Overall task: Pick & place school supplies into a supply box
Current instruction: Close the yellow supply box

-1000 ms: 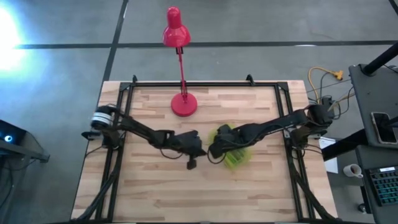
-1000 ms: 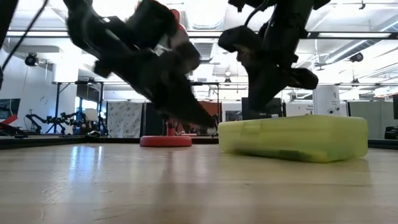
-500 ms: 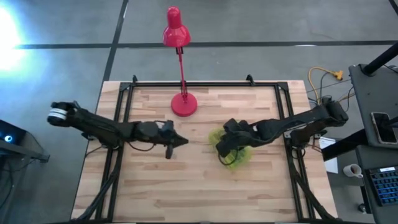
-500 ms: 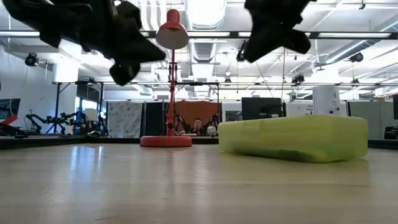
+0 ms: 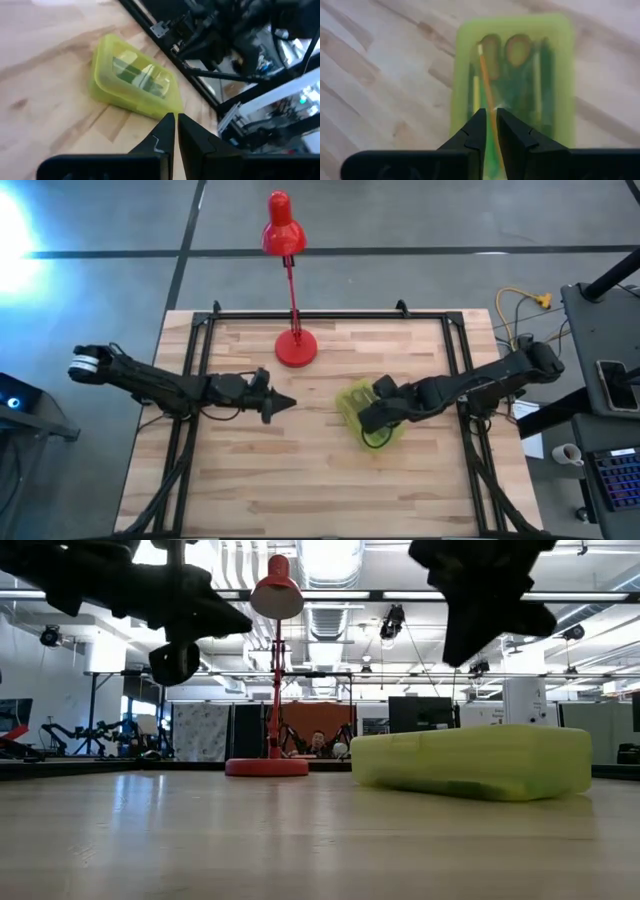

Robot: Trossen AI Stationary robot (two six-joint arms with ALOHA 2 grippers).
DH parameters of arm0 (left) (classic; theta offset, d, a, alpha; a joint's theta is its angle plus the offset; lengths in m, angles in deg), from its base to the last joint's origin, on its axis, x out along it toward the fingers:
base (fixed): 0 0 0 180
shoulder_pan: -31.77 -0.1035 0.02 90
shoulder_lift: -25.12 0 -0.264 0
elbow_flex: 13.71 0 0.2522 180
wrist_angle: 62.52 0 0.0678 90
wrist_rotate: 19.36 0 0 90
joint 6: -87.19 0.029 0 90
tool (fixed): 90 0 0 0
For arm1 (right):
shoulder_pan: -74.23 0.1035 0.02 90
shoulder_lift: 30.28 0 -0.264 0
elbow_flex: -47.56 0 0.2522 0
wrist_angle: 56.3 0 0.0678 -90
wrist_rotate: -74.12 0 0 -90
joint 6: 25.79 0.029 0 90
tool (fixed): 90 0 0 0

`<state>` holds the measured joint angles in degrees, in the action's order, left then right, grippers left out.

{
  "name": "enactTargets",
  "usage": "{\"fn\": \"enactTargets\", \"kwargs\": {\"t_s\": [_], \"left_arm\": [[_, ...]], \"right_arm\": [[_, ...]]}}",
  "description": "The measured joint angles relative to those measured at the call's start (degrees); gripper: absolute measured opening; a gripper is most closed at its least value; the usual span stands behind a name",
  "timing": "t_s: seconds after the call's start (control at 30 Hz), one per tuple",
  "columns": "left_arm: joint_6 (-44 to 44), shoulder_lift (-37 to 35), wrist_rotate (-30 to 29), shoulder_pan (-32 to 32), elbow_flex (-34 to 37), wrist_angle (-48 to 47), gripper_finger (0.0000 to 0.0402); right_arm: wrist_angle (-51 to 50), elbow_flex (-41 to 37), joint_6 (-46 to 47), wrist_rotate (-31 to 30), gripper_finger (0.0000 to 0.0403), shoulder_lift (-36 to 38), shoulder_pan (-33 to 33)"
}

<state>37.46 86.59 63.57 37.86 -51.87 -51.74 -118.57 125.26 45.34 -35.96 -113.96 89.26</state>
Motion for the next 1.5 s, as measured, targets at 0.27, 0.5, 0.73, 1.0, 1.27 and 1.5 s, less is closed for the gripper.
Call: {"fn": "enactTargets", "kwargs": {"t_s": [0.27, 0.5, 0.73, 1.0, 1.27, 1.5], "left_arm": [[-6.75, 0.22, 0.07, 0.0, -1.92, 0.1, 0.0006], [-11.63, 0.87, 0.04, 0.0, -2.27, 0.13, 0.0006], [-12.82, 1.45, 0.04, 0.0, -2.36, 0.04, 0.0006], [-14.06, 3.42, 0.04, 0.0, -2.48, 0.0, 0.0006], [-13.98, 4.97, 0.04, 0.0, -2.67, -0.05, 0.0006], [-13.89, 7.12, 0.05, 0.02, -2.62, 0.04, 0.0006]], "right_arm": [[13.03, -4.79, -0.57, 2.32, 0.0038, -5.55, -0.52], [15.44, -4.13, -2.92, 5.11, 0.0038, -11.79, -0.59], [18.76, -2.16, -7.05, 3.51, 0.0038, -13.25, -4.66], [21.72, -1.73, -11.61, 3.39, 0.0038, -13.2, -9.87], [19.94, -2.54, -14.16, 1.92, 0.0038, -14.22, -11.25], [14.38, -2.42, -12.7, 0.05, 0.0038, -15.58, -11.65]]}}
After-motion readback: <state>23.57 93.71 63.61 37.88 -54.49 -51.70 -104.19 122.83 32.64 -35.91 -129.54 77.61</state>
